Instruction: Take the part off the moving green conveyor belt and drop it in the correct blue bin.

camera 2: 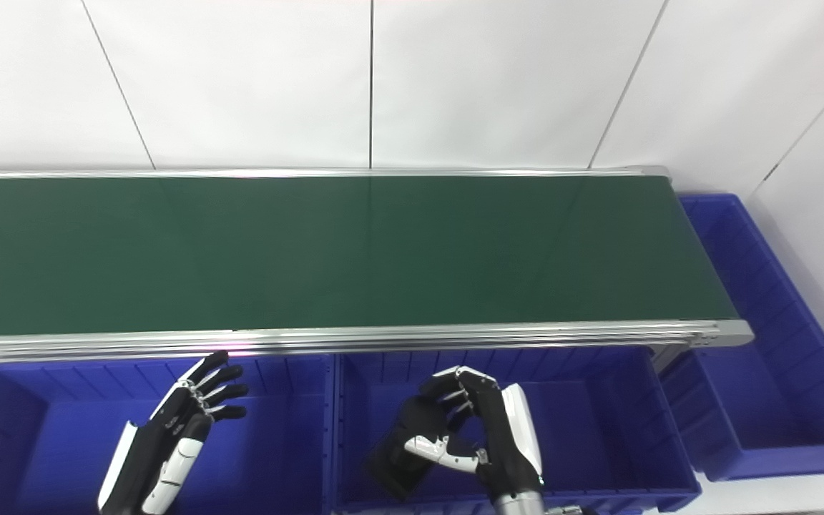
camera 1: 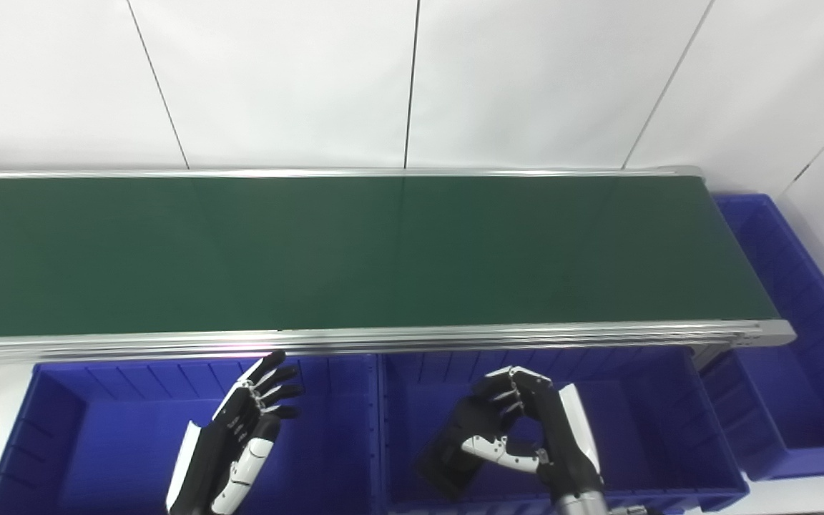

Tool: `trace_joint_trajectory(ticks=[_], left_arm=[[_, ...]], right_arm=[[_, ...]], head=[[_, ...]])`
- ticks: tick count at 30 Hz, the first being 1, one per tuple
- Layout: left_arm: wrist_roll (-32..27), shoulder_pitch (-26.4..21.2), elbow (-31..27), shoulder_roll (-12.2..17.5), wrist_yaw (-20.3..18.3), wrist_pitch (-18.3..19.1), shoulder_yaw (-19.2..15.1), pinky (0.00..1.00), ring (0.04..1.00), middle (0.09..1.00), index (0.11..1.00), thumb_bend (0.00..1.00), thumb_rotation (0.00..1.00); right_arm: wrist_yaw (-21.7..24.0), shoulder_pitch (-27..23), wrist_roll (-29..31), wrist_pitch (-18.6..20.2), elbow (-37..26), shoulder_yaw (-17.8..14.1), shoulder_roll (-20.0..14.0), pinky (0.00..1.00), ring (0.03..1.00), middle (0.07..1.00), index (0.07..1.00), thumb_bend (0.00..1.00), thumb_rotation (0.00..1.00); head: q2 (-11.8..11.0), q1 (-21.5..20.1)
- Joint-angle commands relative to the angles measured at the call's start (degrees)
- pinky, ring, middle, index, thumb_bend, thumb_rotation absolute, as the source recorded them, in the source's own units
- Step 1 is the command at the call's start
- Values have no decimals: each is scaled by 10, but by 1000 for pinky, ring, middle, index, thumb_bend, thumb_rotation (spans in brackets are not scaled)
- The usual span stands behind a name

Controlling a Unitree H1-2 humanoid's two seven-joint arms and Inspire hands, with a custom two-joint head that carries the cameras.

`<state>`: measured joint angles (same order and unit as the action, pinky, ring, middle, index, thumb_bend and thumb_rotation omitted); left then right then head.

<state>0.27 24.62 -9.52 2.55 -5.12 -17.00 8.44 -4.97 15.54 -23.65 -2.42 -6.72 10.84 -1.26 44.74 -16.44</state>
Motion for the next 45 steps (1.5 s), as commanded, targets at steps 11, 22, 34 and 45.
trace_joint_trajectory(ticks=[11, 22, 34, 45], left_arm=[[-3, 2, -23, 7, -6, -7, -2, 678, 761, 820, 875, 636, 788], [-6, 8, -35, 8, -6, 1, -1, 680, 764, 824, 877, 614, 797], [-4, 7, -35, 10, -6, 2, -4, 676, 762, 818, 874, 642, 804], [-6, 6, -32, 11, -8, 0, -6, 674, 764, 823, 877, 659, 810]], right_arm=[[-25, -43, -24, -22, 19, 5, 8, 315, 435, 510, 519, 498, 0], [-36, -54, -43, -25, 33, 12, 5, 316, 435, 514, 517, 497, 0], [-51, -59, -122, -28, 57, 54, -38, 330, 424, 500, 546, 496, 0], [119, -73, -190, 109, -2, 111, -86, 793, 856, 886, 900, 854, 360]], head=[[1, -5], [7, -6], [12, -7], [11, -7]])
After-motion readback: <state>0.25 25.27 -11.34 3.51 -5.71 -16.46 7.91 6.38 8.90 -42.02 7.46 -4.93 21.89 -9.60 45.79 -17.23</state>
